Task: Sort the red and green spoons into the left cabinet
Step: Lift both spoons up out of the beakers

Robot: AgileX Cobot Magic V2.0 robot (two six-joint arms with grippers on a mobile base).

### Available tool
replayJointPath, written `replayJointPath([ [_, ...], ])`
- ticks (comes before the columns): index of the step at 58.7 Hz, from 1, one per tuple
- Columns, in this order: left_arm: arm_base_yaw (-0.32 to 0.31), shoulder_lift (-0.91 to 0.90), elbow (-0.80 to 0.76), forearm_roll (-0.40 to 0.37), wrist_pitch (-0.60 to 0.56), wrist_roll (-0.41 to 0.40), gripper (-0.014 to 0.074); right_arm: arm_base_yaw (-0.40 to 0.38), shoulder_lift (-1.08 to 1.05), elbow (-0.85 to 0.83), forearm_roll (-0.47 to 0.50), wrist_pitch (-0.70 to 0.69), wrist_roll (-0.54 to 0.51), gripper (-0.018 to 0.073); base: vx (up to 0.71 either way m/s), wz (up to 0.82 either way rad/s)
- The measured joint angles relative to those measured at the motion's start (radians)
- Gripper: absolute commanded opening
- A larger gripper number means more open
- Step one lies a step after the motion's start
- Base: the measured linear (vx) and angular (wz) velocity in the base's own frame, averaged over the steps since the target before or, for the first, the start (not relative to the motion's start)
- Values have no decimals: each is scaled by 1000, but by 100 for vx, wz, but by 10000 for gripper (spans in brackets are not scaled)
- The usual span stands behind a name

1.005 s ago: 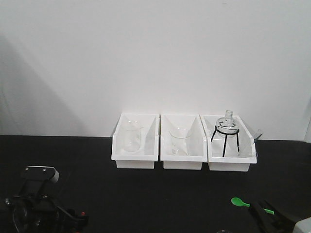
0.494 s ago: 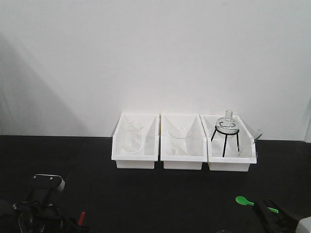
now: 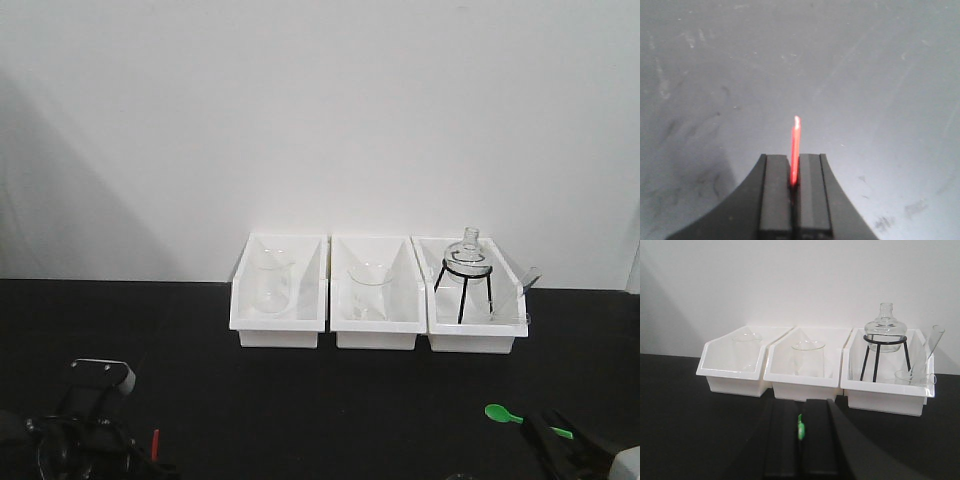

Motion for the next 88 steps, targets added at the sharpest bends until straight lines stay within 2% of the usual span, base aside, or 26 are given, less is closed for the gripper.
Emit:
replayJointPath([
  [14, 0, -99, -11, 2, -2, 0, -1, 0, 0, 0, 0, 0, 0, -5, 0, 0],
  [26, 0, -241, -11, 5, -60, 0, -1, 0, 0, 0, 0, 10, 1, -5, 0, 0],
  [33, 0, -338, -11, 21, -108, 0, -1, 0, -25, 0, -1, 81, 42, -5, 0, 0],
  [38, 0, -398, -11, 61, -124, 0, -1, 0, -68, 0, -7, 150, 71, -5, 0, 0],
  [47, 0, -485, -11, 122, -109, 0, -1, 0, -201, -33, -16, 386, 95, -4, 0, 0],
  [57, 0, -585, 13, 126, -119, -32, -1, 0, -405, -181, -55, 845, 150, -4, 0, 0],
  [63, 0, -656, 69, 125, -154, -68, -1, 0, -509, -260, -83, 1050, 157, -4, 0, 0],
  [74, 0, -803, 200, 125, -159, -119, -1, 0, -689, -291, -89, 1257, 159, -4, 0, 0],
  [88, 0, -1047, 339, 129, -135, -176, -1, 0, -911, -291, -89, 1440, 160, -4, 0, 0],
])
